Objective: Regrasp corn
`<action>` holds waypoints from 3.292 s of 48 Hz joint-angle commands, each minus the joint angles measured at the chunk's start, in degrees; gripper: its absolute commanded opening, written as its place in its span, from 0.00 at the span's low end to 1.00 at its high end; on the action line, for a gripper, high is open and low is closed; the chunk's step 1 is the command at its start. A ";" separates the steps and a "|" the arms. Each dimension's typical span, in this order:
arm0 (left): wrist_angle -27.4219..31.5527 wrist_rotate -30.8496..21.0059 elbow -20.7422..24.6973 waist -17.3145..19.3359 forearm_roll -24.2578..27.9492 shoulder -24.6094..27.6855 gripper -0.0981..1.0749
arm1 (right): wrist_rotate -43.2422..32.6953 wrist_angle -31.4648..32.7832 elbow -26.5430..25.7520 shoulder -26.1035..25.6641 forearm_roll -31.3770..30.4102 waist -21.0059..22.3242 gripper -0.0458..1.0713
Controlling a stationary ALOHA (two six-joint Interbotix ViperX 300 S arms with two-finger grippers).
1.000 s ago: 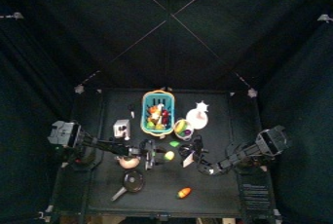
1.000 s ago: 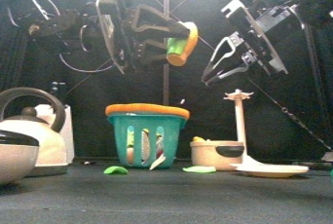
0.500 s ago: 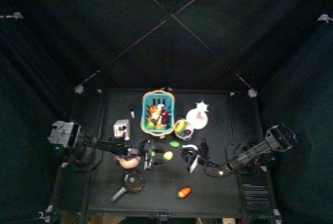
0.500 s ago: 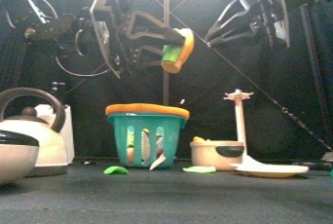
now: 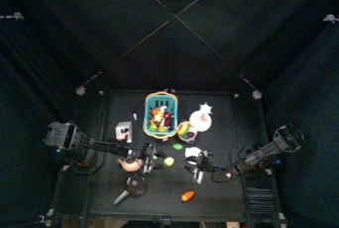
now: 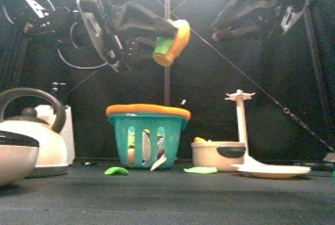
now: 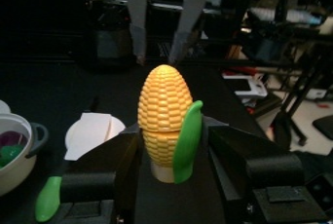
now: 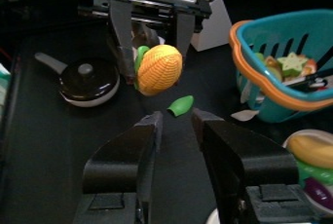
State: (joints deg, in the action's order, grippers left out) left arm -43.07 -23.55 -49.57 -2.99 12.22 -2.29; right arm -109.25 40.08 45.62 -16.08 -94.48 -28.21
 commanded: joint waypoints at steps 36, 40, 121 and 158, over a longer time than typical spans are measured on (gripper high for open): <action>-13.27 -40.69 8.96 9.14 45.70 6.50 0.66 | 17.49 -16.87 -8.88 3.96 1.93 6.15 0.97; -13.27 -40.69 9.58 9.23 45.88 7.03 0.66 | 17.49 -19.60 -9.76 5.27 1.23 6.50 0.97; -13.71 -41.04 9.23 10.02 42.54 7.82 0.66 | 17.75 -20.92 -13.18 11.87 -2.90 9.23 0.65; -12.48 -41.40 4.22 12.39 28.30 5.19 0.96 | 17.75 -16.87 -11.16 11.34 3.78 9.58 0.57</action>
State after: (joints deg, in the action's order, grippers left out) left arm -55.90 -64.78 -45.88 8.88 42.01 4.04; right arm -91.41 21.97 34.98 -3.43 -91.41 -18.81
